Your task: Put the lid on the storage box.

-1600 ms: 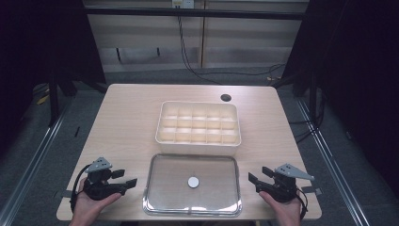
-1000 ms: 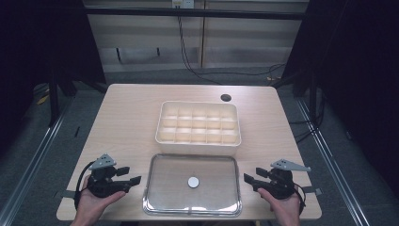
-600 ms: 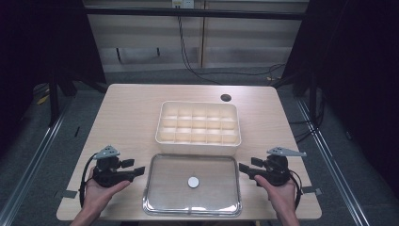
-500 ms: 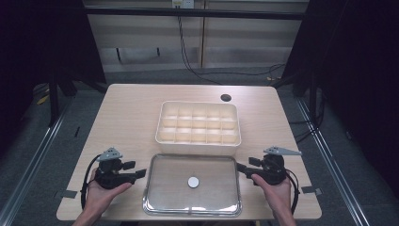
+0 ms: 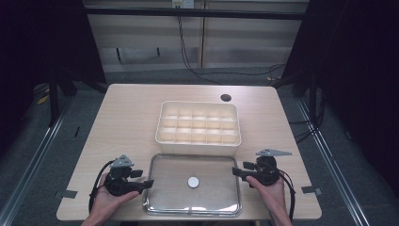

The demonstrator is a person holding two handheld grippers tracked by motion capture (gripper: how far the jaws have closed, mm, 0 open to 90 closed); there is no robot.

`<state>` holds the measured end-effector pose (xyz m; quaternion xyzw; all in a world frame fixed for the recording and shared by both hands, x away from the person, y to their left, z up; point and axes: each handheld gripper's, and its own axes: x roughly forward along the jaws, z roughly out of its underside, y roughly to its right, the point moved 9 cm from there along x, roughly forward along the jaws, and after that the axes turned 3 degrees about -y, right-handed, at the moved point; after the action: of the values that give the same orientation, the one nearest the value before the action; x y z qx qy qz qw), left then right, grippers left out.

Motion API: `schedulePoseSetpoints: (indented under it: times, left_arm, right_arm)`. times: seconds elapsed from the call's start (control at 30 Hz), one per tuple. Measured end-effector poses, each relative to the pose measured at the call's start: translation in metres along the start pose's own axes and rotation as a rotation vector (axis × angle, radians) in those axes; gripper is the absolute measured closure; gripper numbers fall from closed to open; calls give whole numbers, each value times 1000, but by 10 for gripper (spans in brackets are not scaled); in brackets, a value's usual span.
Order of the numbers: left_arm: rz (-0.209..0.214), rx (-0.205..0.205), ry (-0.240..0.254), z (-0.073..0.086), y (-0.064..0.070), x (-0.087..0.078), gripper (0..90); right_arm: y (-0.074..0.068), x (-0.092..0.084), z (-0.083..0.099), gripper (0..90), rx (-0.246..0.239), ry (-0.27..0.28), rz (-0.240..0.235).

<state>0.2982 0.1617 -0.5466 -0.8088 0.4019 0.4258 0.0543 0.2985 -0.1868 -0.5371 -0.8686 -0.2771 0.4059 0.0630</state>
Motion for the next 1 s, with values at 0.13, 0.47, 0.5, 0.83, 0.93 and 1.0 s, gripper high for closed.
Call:
schedulePoseSetpoints:
  times: [0.13, 0.47, 0.5, 0.83, 0.93, 1.0]
  left_arm:
    - [-2, -8, -6, 1, -3, 2, 387]
    - [22, 12, -39, 4, 2, 7, 471]
    - [26, 8, -42, 4, 2, 8, 471]
    - [41, 30, -64, 7, 6, 10, 529]
    - [42, 35, -65, 8, 7, 10, 535]
    - [44, 40, -65, 8, 8, 10, 552]
  right_arm:
    - [0, 3, 2, 368, 0, -11, 5]
    - [4, 14, 7, 416, -19, -32, 57]
    - [5, 14, 7, 422, -20, -29, 67]
    - [7, 20, 10, 474, -10, -41, 86]
    - [5, 23, 12, 485, -12, -50, 86]
    - [5, 23, 11, 494, 1, -44, 77]
